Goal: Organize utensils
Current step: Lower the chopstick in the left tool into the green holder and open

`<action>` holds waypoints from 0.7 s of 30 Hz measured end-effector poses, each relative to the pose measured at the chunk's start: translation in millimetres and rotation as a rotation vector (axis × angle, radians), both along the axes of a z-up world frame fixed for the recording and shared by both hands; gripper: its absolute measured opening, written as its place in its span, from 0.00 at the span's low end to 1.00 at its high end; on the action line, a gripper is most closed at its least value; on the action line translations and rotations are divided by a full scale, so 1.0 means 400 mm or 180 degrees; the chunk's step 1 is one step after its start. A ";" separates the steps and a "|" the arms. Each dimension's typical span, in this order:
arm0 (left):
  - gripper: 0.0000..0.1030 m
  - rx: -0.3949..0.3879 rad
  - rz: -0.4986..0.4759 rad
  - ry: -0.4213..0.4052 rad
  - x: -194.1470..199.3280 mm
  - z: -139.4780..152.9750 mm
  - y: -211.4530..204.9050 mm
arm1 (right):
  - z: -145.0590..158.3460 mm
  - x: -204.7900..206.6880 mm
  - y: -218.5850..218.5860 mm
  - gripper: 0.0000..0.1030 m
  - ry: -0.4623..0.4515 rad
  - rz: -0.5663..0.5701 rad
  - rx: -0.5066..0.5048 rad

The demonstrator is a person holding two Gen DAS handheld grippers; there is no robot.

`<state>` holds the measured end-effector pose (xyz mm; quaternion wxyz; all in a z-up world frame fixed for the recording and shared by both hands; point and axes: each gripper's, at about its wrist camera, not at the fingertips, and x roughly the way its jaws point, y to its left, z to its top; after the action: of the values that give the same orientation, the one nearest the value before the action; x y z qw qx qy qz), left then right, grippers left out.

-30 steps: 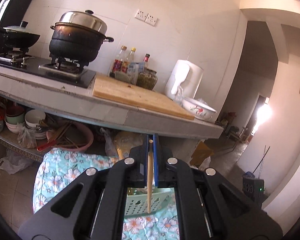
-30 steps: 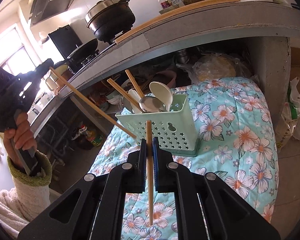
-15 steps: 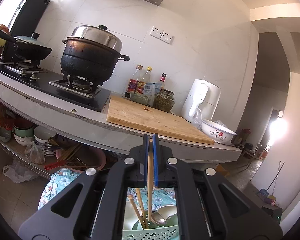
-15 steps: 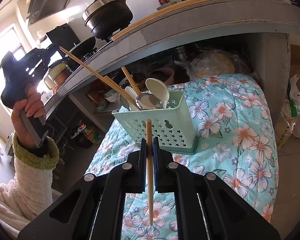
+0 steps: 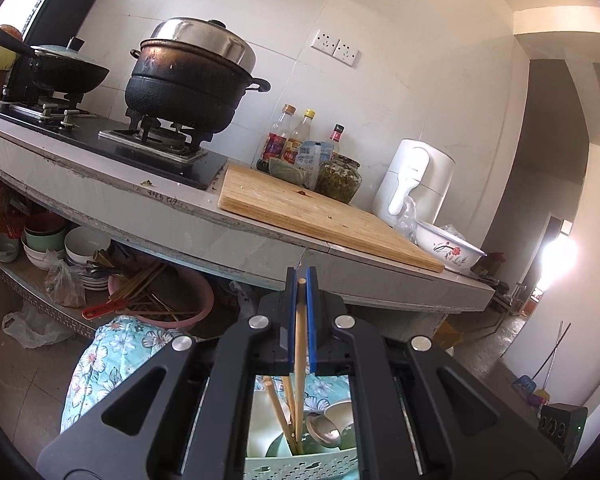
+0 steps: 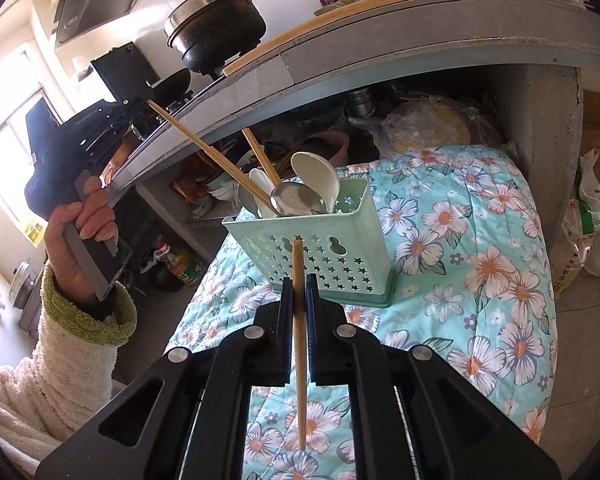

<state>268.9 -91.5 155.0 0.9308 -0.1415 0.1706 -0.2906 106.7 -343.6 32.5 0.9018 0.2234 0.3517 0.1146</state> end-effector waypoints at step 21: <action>0.06 0.0535 -0.0338 0.0584 0.026 -0.154 -0.115 | -0.003 -0.005 0.001 0.06 0.0025 -0.0003 -0.0004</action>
<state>279.4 -137.7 93.4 0.9032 -0.0797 0.2860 -0.3099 104.8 -343.2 31.1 0.9007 0.2233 0.3552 0.1131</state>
